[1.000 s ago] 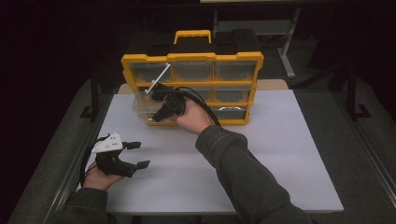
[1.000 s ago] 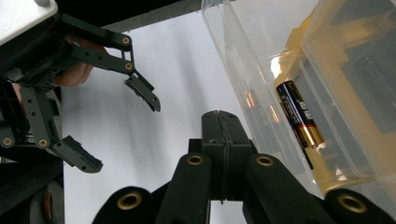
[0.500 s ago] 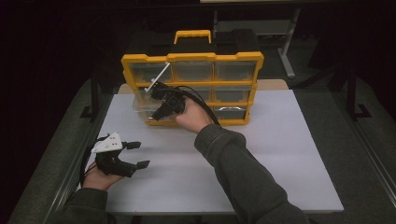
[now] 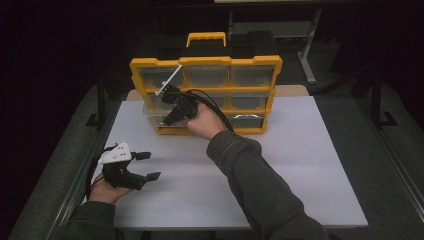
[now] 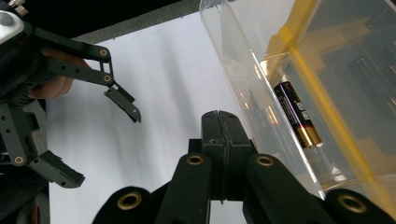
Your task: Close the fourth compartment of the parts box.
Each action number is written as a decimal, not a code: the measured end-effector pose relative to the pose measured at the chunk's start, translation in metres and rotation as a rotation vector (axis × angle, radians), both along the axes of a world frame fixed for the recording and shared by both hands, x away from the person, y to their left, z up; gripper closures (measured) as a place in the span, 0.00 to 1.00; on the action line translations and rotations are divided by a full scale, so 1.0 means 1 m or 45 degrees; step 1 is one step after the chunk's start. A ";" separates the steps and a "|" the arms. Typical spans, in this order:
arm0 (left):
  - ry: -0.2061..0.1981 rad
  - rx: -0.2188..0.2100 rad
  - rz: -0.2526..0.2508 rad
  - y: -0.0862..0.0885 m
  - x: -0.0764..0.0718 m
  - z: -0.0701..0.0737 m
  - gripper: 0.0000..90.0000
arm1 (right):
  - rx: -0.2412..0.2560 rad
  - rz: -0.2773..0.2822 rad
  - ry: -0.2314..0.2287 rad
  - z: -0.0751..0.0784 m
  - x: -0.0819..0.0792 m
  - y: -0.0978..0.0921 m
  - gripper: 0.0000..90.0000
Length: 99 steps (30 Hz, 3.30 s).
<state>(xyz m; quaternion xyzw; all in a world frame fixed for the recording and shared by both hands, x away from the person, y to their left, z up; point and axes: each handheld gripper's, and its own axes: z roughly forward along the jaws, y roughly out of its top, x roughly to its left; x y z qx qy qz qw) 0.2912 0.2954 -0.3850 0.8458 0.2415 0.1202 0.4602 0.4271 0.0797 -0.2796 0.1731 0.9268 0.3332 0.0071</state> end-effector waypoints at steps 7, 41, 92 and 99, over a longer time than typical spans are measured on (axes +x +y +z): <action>-0.003 0.002 -0.003 0.000 0.000 0.000 0.23 | -0.011 -0.010 -0.001 0.002 0.003 0.001 0.99; 0.005 -0.017 0.012 0.002 0.002 -0.001 0.23 | -0.041 -0.047 -0.022 0.003 0.023 0.004 0.99; 0.001 -0.016 0.020 0.004 -0.001 0.000 0.23 | -0.097 -0.150 -0.133 0.008 0.029 0.000 0.99; -0.009 -0.011 0.012 0.003 -0.001 0.000 0.23 | -0.083 -0.187 -0.146 0.010 0.031 -0.005 0.99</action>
